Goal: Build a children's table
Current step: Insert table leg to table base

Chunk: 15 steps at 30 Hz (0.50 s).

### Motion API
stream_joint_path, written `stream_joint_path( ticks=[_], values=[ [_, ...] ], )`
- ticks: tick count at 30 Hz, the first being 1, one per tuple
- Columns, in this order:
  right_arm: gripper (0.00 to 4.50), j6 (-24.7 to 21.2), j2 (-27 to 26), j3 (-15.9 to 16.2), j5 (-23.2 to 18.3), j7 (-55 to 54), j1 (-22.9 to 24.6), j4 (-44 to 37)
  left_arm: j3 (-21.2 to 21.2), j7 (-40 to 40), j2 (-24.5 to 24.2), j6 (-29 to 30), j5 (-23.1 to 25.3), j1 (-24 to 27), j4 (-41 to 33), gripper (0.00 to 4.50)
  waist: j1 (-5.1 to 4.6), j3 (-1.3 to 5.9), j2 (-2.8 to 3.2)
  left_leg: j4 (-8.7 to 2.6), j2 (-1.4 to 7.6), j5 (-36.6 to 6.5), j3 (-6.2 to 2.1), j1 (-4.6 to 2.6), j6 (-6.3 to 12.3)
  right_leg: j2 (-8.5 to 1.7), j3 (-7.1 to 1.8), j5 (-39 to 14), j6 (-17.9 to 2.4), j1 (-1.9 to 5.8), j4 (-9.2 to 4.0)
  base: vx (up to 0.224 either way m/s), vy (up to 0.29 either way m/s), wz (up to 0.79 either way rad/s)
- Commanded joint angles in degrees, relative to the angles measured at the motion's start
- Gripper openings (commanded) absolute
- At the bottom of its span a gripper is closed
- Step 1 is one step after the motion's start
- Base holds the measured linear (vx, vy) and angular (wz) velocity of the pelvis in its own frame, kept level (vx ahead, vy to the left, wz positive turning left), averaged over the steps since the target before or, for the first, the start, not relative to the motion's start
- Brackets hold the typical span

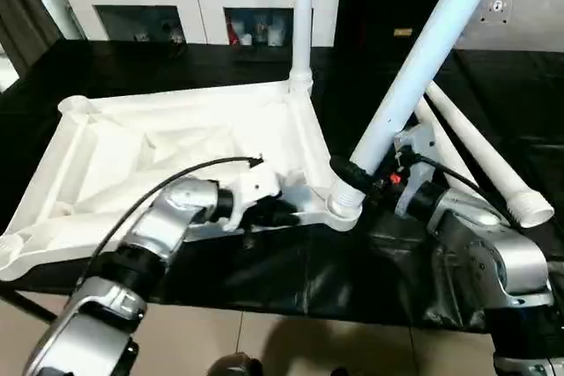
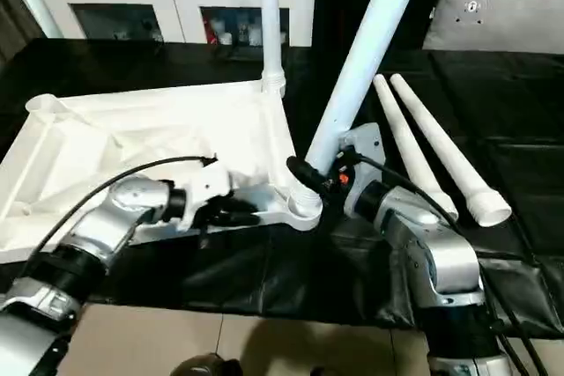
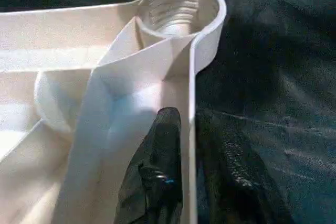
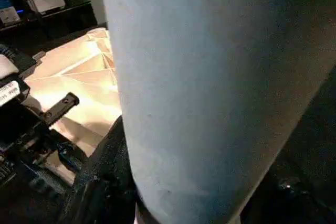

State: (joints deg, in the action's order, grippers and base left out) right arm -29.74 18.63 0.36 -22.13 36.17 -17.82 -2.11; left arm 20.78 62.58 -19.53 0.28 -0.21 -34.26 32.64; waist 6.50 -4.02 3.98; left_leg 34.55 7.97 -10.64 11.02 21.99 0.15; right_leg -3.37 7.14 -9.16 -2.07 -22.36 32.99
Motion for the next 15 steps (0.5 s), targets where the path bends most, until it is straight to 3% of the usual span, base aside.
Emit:
stream_joint_path(
  ticks=[1, 6, 15],
  values=[
    [1.93, -0.3, -0.1, -0.1, -0.2, -0.1, -0.5, -1.5, 0.3, -0.5, -0.2, -0.4, 1.0, 0.1, 0.0, 0.71, 0.02, 3.81, -1.01, -4.26, 6.04, -12.5, -3.27, -1.39, 2.34, -7.83, -4.47, -25.1, -3.8, 2.35, -5.32, 0.000, 0.000, 0.00],
    [1.93, -0.4, 0.7, 0.0, -0.2, 0.5, -1.0, -1.3, 0.3, 0.1, -1.1, -0.6, 1.6, 0.5, 1.0, 0.71, -0.20, 3.81, -1.01, -4.33, 6.10, -12.8, -3.34, -1.43, 2.34, -7.75, -4.41, -25.3, -3.5, 2.26, -5.34, 0.000, 0.000, 0.00],
    [1.93, 0.2, 4.3, 3.9, 1.9, 5.7, -1.6, 0.1, 0.2, -0.7, -2.0, -3.7, 2.9, 0.5, 3.3, 0.00, -0.19, 3.67, -1.22, -4.24, 5.86, -13.6, -3.22, -1.46, 2.46, -7.69, -4.27, -27.9, -2.3, 2.23, -5.83, 0.000, 0.000, 0.00]
  ],
)
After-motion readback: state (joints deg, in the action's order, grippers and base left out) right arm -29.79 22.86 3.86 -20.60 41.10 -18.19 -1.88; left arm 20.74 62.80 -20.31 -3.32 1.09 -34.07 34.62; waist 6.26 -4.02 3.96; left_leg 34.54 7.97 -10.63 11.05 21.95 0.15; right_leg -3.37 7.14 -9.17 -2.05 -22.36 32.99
